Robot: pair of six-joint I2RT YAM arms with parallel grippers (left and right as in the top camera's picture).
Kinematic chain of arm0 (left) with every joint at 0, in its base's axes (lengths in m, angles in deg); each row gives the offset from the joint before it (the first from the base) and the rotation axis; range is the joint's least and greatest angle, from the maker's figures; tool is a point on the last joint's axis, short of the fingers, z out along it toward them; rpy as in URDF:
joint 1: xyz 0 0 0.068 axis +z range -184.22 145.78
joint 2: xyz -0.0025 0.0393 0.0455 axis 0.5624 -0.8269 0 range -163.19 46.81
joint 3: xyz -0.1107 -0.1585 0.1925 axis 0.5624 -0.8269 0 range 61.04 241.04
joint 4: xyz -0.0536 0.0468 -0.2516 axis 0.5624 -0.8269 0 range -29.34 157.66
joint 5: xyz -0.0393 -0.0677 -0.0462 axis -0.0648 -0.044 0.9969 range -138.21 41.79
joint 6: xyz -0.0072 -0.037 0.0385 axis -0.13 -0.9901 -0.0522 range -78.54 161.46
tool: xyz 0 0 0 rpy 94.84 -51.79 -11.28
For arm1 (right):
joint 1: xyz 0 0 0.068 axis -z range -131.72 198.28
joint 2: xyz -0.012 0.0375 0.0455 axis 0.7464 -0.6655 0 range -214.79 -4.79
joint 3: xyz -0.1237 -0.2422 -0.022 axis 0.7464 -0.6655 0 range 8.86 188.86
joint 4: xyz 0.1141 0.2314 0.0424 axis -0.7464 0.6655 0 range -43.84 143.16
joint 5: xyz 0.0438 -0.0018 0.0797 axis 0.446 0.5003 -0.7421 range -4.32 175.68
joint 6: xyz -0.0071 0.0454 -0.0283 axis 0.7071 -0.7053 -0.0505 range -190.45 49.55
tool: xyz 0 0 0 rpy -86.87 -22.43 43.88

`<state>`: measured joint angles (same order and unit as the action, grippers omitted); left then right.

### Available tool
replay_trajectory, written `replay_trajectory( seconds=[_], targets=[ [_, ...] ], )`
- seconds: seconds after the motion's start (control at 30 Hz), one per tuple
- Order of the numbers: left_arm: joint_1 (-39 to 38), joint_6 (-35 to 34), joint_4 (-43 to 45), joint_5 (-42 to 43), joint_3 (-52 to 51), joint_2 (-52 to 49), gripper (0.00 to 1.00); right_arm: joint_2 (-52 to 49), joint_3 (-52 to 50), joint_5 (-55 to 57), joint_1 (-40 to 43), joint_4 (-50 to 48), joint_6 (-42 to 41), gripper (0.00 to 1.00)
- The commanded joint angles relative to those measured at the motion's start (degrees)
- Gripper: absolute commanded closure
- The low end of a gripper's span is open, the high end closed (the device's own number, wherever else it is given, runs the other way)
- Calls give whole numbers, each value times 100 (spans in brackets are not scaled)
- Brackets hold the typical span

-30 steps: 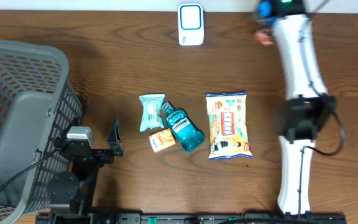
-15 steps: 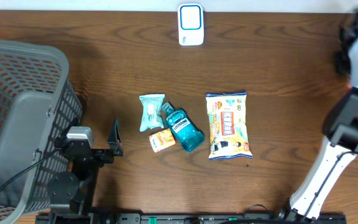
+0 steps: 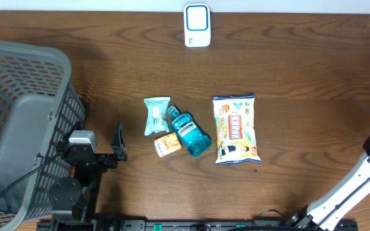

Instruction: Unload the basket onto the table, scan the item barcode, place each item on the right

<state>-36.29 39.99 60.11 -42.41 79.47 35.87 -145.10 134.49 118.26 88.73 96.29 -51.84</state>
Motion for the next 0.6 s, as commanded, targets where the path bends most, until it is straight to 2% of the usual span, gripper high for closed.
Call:
replay_trajectory(
  seconds=[0.0,0.13,0.3,0.47,0.57],
  targets=[
    [11,-9,4,-28,42,15,2,575,92,-1373,-321,101,-708,1],
    [13,-9,4,-31,42,15,2,1401,92,-3292,-769,376,-748,1],
    [13,-9,4,-31,42,15,2,2339,92,-5265,-1749,1058,-1613,1],
    [11,-9,4,-31,42,15,2,2420,87,-5241,-3021,1644,-2343,1],
    [11,-9,4,-31,42,15,2,2284,61,-4214,-4153,2275,-3141,1]
  ],
)
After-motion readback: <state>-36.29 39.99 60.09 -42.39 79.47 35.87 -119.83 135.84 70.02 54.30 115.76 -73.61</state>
